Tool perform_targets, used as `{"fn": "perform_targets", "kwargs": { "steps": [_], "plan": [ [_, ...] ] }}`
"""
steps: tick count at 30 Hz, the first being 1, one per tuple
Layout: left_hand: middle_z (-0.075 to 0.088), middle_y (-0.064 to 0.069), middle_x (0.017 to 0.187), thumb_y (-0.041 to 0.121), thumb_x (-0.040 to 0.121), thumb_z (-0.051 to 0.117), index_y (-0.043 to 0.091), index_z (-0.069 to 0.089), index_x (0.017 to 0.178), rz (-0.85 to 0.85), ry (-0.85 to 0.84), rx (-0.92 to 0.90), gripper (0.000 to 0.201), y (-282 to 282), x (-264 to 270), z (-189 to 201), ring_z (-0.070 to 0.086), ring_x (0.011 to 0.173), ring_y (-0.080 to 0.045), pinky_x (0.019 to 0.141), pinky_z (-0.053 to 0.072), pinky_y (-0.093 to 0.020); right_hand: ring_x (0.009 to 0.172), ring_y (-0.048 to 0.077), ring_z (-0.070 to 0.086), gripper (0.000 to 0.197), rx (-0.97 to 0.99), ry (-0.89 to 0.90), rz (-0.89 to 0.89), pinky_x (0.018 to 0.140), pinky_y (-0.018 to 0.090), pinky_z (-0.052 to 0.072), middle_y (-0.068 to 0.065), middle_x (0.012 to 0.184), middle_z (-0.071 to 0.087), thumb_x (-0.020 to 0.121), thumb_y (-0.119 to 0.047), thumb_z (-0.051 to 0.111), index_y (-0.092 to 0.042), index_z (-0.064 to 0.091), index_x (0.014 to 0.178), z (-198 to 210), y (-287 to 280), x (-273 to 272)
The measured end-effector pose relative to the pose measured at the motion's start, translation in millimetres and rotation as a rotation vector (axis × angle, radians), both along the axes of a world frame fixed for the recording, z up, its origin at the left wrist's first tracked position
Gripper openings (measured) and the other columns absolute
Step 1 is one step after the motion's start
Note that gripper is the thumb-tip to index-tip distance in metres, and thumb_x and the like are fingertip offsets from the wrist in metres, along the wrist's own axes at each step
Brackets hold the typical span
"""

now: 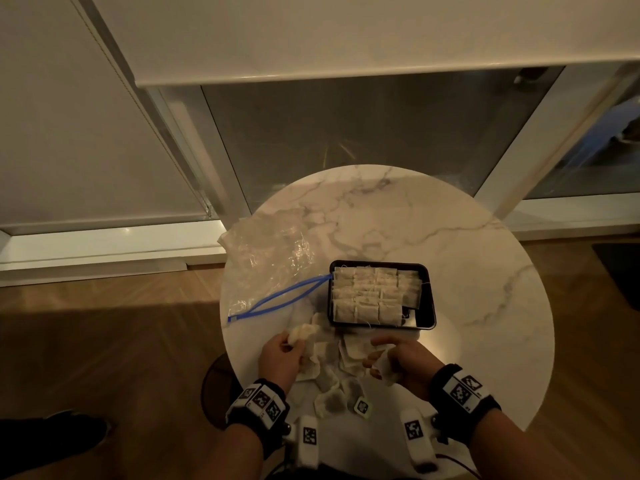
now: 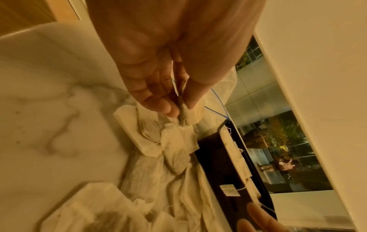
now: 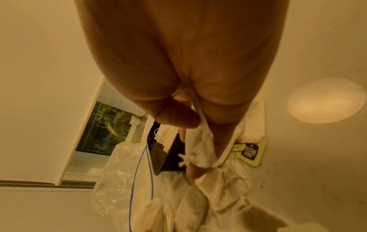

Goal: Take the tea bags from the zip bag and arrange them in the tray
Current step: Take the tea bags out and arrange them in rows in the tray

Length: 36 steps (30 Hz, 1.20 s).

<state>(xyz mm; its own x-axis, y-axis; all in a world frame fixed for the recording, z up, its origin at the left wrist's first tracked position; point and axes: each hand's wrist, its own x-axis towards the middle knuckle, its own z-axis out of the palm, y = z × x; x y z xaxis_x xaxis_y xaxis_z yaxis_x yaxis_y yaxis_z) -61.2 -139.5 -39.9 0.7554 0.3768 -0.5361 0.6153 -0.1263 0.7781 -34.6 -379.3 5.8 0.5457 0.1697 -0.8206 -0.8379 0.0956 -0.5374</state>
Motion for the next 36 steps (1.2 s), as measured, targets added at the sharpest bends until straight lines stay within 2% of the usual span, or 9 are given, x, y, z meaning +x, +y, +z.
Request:
{"fn": "perform_targets", "kwargs": {
  "steps": [3,8,11,16,19,22,24,30,36],
  "plan": [
    [0.07,-0.003,0.09,0.019,0.089,0.07,0.022,0.065,0.086,-0.038,-0.011,0.079,0.007,-3.1,-1.1,-1.6,0.068,0.089,-0.026,0.076,0.054,-0.035,0.089,0.033,0.067,0.048,-0.05,-0.039,0.023,0.062,0.036,0.056,0.028,0.106,0.063,0.085,0.021,0.032,-0.002,0.057,0.118,-2.9,-8.7,-1.8],
    [0.045,0.002,0.118,0.018,0.082,0.077,0.021,0.058,0.116,0.03,-0.121,0.304,0.039,-16.0,-0.8,5.3,0.051,0.098,-0.017,0.089,0.044,-0.03,0.092,0.033,0.063,0.051,-0.113,-0.113,0.064,0.069,0.038,0.057,0.022,0.107,0.061,0.083,0.023,0.04,-0.006,0.059,0.12,-6.2,-23.2,0.0],
    [0.057,0.003,0.108,0.017,0.084,0.073,0.02,0.066,0.104,-0.123,-0.213,0.338,0.022,-29.7,3.0,7.6,0.058,0.093,-0.016,0.081,0.047,-0.027,0.101,0.039,0.064,0.044,-0.131,-0.163,0.072,0.081,0.045,0.059,0.024,0.112,0.063,0.078,0.022,0.054,-0.006,0.063,0.112,-2.0,-30.4,2.7],
    [0.062,0.013,0.084,0.019,0.089,0.07,0.03,0.066,0.092,-0.347,-0.327,0.302,0.012,-65.2,14.1,19.5,0.059,0.076,-0.002,0.067,0.049,-0.012,0.095,0.036,0.069,0.036,-0.181,-0.264,0.11,0.079,0.044,0.06,0.022,0.102,0.07,0.076,0.012,0.069,-0.008,0.068,0.106,9.2,-42.4,12.7],
    [0.066,0.013,0.088,0.026,0.091,0.069,0.028,0.069,0.096,-0.431,-0.341,0.186,0.006,-82.4,21.8,27.8,0.063,0.082,0.0,0.074,0.054,-0.015,0.087,0.033,0.071,0.034,-0.194,-0.303,0.123,0.078,0.044,0.06,0.021,0.094,0.073,0.077,0.01,0.07,-0.006,0.068,0.106,13.7,-48.3,21.6],
    [0.071,0.01,0.094,0.033,0.091,0.07,0.026,0.07,0.109,-0.508,-0.238,-0.063,0.02,-98.6,29.2,37.7,0.067,0.087,-0.001,0.077,0.056,-0.019,0.083,0.027,0.072,0.029,-0.199,-0.327,0.13,0.069,0.034,0.058,0.018,0.091,0.074,0.079,0.004,0.073,-0.009,0.068,0.105,20.9,-51.4,29.6],
    [0.074,0.007,0.093,0.029,0.091,0.071,0.026,0.072,0.104,-0.519,-0.225,-0.157,0.013,-107.0,32.6,43.0,0.07,0.086,-0.003,0.077,0.057,-0.021,0.082,0.024,0.072,0.028,-0.218,-0.356,0.146,0.066,0.031,0.055,0.016,0.089,0.074,0.079,-0.001,0.074,-0.012,0.069,0.104,23.7,-52.1,34.7],
    [0.075,0.002,0.09,0.019,0.092,0.07,0.02,0.074,0.099,-0.475,-0.229,-0.119,0.009,-113.9,47.6,43.3,0.071,0.084,-0.01,0.08,0.061,-0.031,0.079,0.022,0.069,0.011,-0.23,-0.456,0.152,0.07,0.035,0.054,0.009,0.089,0.075,0.087,-0.015,0.071,-0.018,0.072,0.098,31.0,-55.7,47.3],
    [0.075,-0.002,0.084,0.018,0.091,0.07,0.018,0.073,0.097,-0.448,-0.263,-0.138,0.007,-118.9,59.9,44.7,0.072,0.078,-0.014,0.075,0.061,-0.032,0.068,0.021,0.065,0.008,-0.262,-0.543,0.14,0.067,0.037,0.057,0.013,0.083,0.074,0.088,-0.009,0.069,-0.012,0.075,0.092,40.1,-60.8,54.9]
  ]
}}
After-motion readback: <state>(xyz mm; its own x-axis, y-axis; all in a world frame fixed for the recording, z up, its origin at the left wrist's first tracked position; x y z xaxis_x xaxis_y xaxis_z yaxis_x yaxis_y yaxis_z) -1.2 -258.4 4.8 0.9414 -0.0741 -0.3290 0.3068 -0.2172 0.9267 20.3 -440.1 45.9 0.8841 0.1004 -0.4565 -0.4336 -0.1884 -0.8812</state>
